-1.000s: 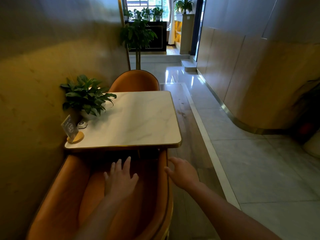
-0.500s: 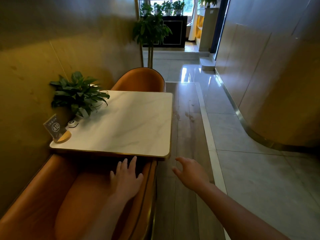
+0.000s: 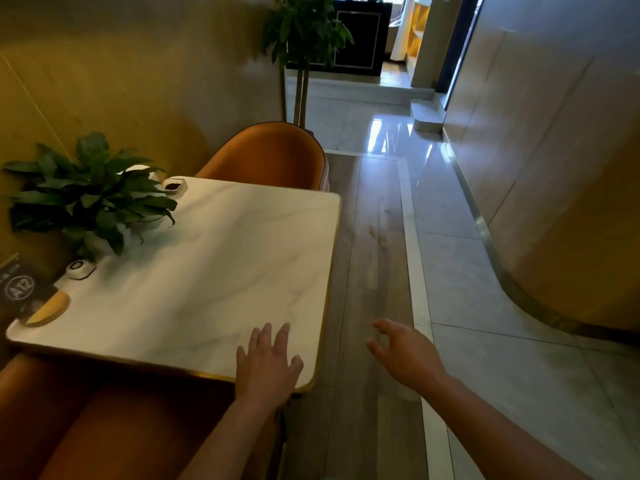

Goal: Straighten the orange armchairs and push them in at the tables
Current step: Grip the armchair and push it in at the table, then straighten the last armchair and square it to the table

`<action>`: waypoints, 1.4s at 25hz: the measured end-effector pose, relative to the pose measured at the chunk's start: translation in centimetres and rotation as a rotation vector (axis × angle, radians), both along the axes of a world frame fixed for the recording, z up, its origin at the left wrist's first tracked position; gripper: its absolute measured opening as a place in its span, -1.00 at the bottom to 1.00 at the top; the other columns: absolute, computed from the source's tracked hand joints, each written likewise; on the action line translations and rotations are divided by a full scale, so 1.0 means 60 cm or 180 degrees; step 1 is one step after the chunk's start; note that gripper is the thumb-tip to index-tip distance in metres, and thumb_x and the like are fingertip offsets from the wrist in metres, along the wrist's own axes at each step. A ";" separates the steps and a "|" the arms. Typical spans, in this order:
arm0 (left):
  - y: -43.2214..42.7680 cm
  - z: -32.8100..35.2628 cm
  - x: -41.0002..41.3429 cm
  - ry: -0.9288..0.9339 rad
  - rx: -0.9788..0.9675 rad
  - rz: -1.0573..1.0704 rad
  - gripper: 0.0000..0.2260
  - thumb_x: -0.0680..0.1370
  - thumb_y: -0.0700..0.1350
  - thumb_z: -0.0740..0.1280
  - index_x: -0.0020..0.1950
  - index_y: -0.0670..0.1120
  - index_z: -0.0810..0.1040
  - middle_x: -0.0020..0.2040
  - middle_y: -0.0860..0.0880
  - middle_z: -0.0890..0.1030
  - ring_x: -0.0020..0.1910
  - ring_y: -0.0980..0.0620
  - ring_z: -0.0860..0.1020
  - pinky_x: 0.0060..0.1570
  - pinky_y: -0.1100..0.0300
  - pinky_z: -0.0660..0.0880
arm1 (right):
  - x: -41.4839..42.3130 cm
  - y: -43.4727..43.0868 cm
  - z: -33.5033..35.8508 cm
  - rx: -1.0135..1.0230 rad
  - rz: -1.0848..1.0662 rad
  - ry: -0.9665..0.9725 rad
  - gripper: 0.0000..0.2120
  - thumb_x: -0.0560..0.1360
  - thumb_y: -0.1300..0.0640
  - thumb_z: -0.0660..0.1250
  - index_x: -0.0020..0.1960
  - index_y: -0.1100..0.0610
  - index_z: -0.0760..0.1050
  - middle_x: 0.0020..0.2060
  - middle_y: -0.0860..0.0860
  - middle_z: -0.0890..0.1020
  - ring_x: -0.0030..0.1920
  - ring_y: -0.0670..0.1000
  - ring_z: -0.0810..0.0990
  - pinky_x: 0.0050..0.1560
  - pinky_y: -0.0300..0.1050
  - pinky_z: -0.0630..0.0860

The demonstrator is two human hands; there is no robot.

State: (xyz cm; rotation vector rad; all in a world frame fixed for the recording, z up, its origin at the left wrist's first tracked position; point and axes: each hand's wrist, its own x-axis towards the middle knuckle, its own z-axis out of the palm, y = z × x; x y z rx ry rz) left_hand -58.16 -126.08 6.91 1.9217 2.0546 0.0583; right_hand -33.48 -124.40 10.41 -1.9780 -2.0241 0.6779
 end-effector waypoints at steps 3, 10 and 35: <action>0.090 0.001 0.024 0.0014 -0.0108 -0.0045 -0.41 0.66 0.20 0.03 0.63 0.07 -0.07 0.65 -0.08 -0.02 0.62 -0.12 -0.06 0.55 -0.15 0.01 | 0.032 0.096 0.007 -0.0087 -0.0023 0.0030 -0.55 0.57 -0.13 0.29 0.42 -0.03 0.38 0.26 -0.04 0.57 0.13 -0.11 0.57 0.01 -0.32 0.35; 0.302 -0.019 0.120 0.0054 -0.0236 0.0149 -0.42 0.65 0.23 0.03 0.62 0.10 -0.04 0.65 -0.05 0.00 0.62 -0.11 -0.02 0.56 -0.13 0.06 | 0.125 0.331 -0.016 -0.0190 0.0145 0.0125 -0.58 0.58 -0.13 0.26 0.40 -0.03 0.39 0.23 -0.05 0.59 0.11 -0.13 0.57 -0.10 -0.36 0.34; 1.177 -0.042 0.355 -0.0342 -0.0211 0.1754 -0.41 0.65 0.22 0.08 0.62 0.09 -0.01 0.64 -0.07 0.03 0.61 -0.11 -0.01 0.54 -0.19 0.06 | 0.253 1.380 0.005 -0.0173 0.1980 -0.0327 -0.59 0.60 -0.16 0.20 0.39 -0.04 0.39 0.17 -0.03 0.61 0.15 -0.04 0.59 0.12 -0.12 0.53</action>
